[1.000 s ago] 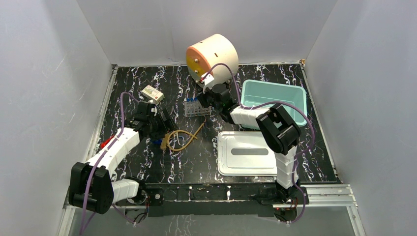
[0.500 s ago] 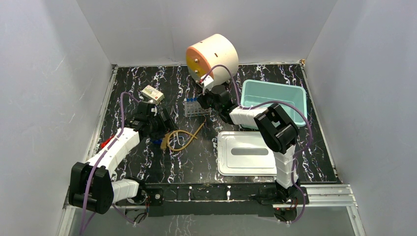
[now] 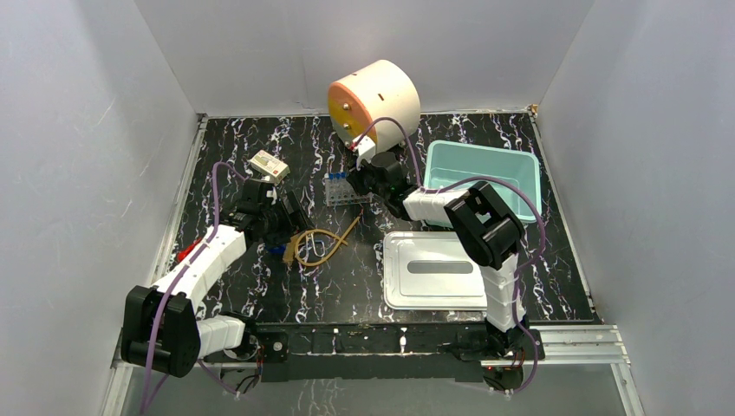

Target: Organize the chemistry lab equipment

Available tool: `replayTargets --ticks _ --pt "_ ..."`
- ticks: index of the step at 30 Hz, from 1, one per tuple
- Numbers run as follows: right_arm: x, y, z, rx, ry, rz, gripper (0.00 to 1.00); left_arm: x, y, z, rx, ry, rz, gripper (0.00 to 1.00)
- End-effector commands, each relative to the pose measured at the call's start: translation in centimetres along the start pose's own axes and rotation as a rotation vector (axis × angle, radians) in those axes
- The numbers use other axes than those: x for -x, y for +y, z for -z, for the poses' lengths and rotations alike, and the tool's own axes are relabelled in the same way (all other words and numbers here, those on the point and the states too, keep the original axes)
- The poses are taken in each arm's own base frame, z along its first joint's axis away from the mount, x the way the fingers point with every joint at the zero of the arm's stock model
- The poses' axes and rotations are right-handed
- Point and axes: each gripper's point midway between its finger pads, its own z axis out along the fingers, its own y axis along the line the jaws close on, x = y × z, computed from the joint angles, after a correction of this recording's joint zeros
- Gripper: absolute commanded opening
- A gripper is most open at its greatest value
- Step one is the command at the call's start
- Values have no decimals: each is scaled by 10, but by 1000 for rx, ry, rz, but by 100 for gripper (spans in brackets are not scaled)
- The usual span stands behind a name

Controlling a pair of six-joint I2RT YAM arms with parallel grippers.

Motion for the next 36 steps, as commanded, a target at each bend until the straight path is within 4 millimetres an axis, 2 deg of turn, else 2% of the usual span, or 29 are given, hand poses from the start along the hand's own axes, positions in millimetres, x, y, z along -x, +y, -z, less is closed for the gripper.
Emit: replayTargets --ticks 1,27,36 --pt "26 1 -2 9 -79 54 30 -3 5 1 8 -1 -13 79" --pt "20 7 6 45 -162 140 27 -5 7 -1 17 7 -16 80" --pt "20 9 6 55 -163 129 29 -3 6 -1 18 4 -23 80"
